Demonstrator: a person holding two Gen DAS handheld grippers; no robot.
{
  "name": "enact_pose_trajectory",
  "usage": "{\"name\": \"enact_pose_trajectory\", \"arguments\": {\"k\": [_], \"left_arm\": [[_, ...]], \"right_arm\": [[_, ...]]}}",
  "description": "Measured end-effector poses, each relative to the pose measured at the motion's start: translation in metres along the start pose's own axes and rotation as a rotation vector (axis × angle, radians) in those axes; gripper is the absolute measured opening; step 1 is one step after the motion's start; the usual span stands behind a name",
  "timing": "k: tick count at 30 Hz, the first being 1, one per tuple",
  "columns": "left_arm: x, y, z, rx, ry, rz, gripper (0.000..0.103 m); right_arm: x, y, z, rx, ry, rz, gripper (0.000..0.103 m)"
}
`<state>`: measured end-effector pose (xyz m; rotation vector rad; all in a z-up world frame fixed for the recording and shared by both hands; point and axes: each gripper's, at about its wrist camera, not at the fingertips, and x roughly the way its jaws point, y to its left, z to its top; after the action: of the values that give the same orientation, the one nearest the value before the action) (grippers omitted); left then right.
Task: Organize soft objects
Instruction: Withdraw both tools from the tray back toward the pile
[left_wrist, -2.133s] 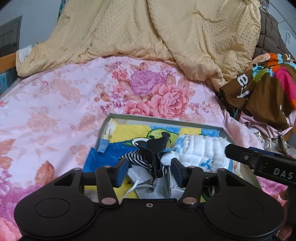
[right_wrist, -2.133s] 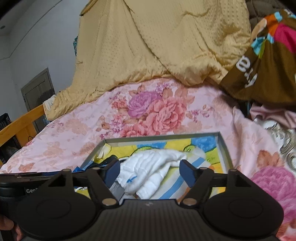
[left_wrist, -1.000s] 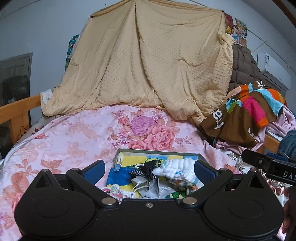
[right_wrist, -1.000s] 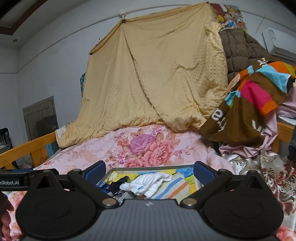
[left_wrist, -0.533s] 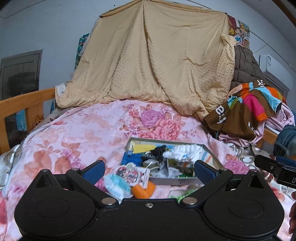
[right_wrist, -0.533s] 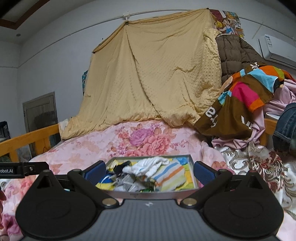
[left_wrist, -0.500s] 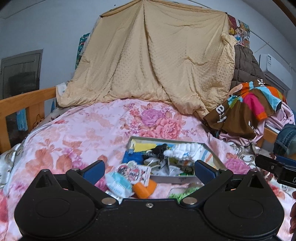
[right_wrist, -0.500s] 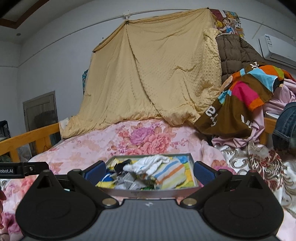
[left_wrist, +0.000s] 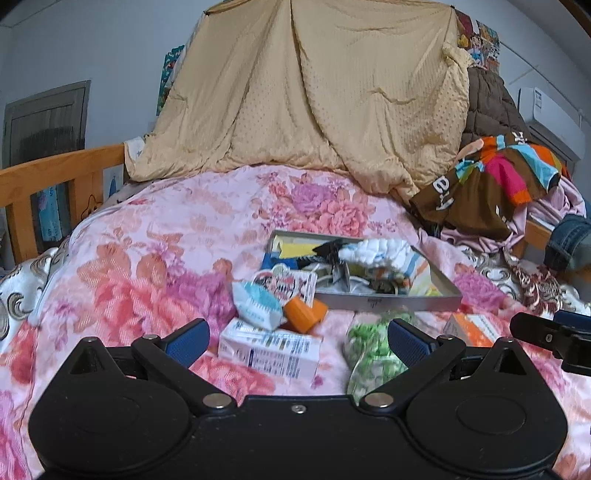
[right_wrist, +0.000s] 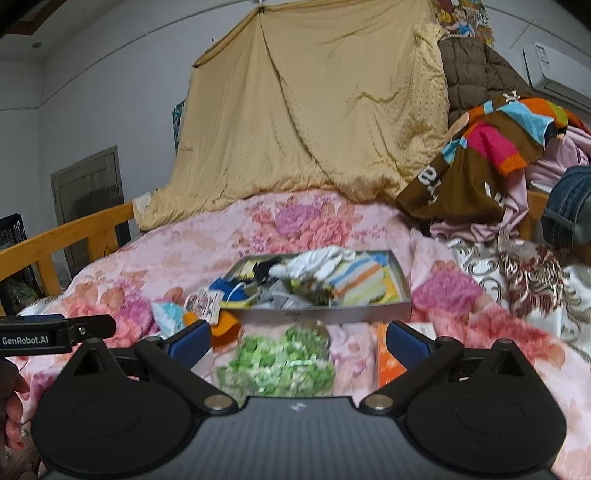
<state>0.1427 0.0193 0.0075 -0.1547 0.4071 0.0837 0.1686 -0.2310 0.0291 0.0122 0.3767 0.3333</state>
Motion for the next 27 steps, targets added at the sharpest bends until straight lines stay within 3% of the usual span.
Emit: {"name": "enact_pose_trajectory", "arguments": {"k": [27], "left_arm": [[0.011, 0.029, -0.024, -0.025, 0.059, 0.066, 0.102]], "right_arm": [[0.028, 0.027, -0.022, -0.073, 0.104, 0.009, 0.103]]}}
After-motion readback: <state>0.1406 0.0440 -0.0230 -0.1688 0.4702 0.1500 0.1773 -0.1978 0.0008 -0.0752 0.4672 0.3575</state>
